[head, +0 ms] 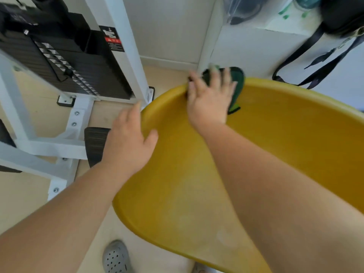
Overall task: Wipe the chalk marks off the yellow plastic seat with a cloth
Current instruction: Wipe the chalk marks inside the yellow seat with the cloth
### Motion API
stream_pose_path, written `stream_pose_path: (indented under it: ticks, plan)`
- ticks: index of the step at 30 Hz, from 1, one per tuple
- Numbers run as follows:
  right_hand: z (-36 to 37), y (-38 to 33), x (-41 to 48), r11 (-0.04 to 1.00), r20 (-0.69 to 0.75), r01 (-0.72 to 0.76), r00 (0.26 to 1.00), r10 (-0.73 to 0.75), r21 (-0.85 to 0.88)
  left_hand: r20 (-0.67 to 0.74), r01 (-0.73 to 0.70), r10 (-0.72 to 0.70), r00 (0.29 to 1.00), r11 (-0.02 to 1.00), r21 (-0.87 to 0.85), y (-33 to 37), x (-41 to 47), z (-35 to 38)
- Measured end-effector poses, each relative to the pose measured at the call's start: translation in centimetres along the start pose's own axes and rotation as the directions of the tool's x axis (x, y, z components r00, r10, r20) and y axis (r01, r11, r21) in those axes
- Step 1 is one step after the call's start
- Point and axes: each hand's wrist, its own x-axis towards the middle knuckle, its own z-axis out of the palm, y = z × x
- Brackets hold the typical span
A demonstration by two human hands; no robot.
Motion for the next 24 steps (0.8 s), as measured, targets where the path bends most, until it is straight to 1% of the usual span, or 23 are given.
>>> stream_pose_path:
  ticks: [1, 3, 5, 6, 8, 10, 14, 16, 18, 19, 20, 22, 24]
  plan:
    - [0.5, -1.0, -0.7, 0.998, 0.011, 0.069, 0.998, -0.069, 0.014, -0.027, -0.061, 0.061, 0.998, 0.998, 0.005, 2.1, 1.7, 0.1]
    - [0.9, -1.4, -0.9, 0.987, 0.038, 0.159, 0.986, -0.159, 0.019, -0.053, -0.162, 0.162, 0.985, 0.987, 0.014, 5.7, 4.7, 0.9]
    - [0.4, 0.6, 0.0, 0.976, 0.063, 0.216, 0.975, -0.215, -0.011, -0.024, -0.205, 0.206, 0.978, 0.978, 0.047, 7.3, 6.4, 2.3]
    - [-0.1, 2.2, 0.6, 0.977, 0.054, 0.213, 0.976, -0.211, -0.029, 0.003, -0.205, 0.207, 0.978, 0.971, 0.123, 7.4, 6.7, 3.1]
    - [-1.2, 6.2, 1.9, 0.991, 0.005, 0.122, 0.993, -0.122, -0.049, 0.024, -0.227, 0.234, 0.972, 0.911, 0.343, 7.1, 6.3, 4.2]
    - [-2.6, 10.9, 2.6, 0.996, -0.018, -0.005, 1.0, 0.004, -0.086, 0.021, -0.246, 0.265, 0.964, 0.861, 0.445, 6.9, 5.9, 4.6]
    - [-5.5, 19.2, 1.9, 0.97, -0.035, -0.214, 0.977, 0.212, -0.112, 0.013, -0.207, 0.226, 0.974, 0.862, 0.462, 7.0, 6.0, 4.5]
    - [-6.0, 20.6, 1.0, 0.952, -0.05, -0.289, 0.957, 0.286, -0.098, 0.028, -0.2, 0.212, 0.977, 0.861, 0.468, 7.1, 6.0, 4.4]
    - [-5.5, 19.4, 0.7, 0.943, -0.063, -0.327, 0.944, 0.323, -0.06, 0.029, -0.186, 0.196, 0.98, 0.856, 0.482, 7.0, 5.6, 4.2]
    - [-5.2, 18.0, 0.9, 0.948, -0.059, -0.314, 0.948, 0.311, -0.042, 0.021, -0.17, 0.183, 0.983, 0.859, 0.482, 6.9, 5.4, 4.1]
    - [-4.8, 16.2, 1.2, 0.963, -0.043, -0.267, 0.963, 0.265, -0.038, 0.011, -0.155, 0.17, 0.985, 0.865, 0.478, 6.7, 5.1, 4.2]
    - [-3.9, 11.7, 1.8, 0.995, 0.018, -0.081, 0.996, 0.082, -0.063, 0.0, -0.127, 0.145, 0.989, 0.869, 0.478, 6.4, 4.8, 4.2]
    - [-2.9, 7.4, 1.7, 0.993, 0.092, 0.104, 0.991, -0.098, -0.062, -0.001, -0.092, 0.105, 0.994, 0.871, 0.483, 6.4, 4.7, 4.3]
